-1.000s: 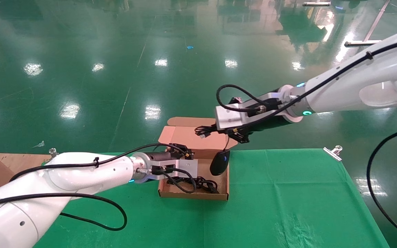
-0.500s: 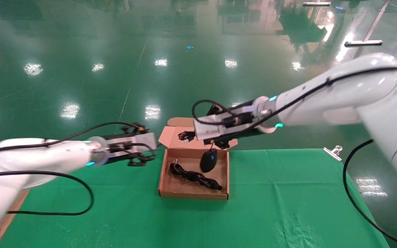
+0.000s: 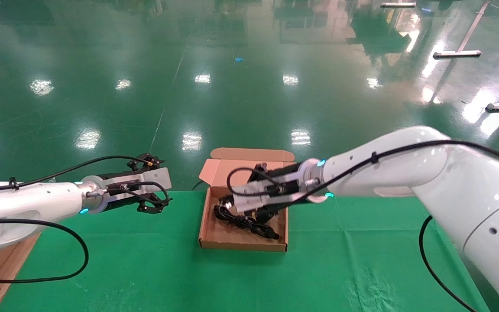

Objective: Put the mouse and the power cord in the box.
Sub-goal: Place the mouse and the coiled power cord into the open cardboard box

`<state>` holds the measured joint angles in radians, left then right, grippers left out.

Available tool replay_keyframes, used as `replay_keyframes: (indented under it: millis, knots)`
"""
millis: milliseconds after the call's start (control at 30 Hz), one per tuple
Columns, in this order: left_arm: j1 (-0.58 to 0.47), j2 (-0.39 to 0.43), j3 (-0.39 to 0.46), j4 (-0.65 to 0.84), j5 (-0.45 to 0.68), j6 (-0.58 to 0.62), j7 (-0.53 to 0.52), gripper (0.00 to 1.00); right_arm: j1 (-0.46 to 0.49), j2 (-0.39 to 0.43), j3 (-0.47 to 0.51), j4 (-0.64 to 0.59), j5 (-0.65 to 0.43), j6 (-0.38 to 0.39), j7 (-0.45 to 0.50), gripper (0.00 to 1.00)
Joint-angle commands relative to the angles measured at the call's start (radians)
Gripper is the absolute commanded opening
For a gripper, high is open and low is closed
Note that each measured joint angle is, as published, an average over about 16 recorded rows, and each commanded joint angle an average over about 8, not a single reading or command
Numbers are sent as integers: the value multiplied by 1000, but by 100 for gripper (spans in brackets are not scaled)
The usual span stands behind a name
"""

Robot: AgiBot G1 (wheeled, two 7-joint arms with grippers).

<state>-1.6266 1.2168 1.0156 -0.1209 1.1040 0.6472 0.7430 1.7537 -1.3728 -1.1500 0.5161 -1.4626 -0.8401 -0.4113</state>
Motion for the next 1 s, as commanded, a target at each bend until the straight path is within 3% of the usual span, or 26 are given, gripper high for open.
replay_keyframes:
  millis: [33,767,1000]
  knots:
    - [2,-1,-8,6,-9,-3,18,100,-12,0,-23,9,8,7,4,100]
    - [3,1,-5,2,-7,-5,12,100,-9,1,-13,6,6,2,3,100]
    - [18,-15,-25,-30,-16,18,-14,100,-37,34,27,38,37,-27,29,100]
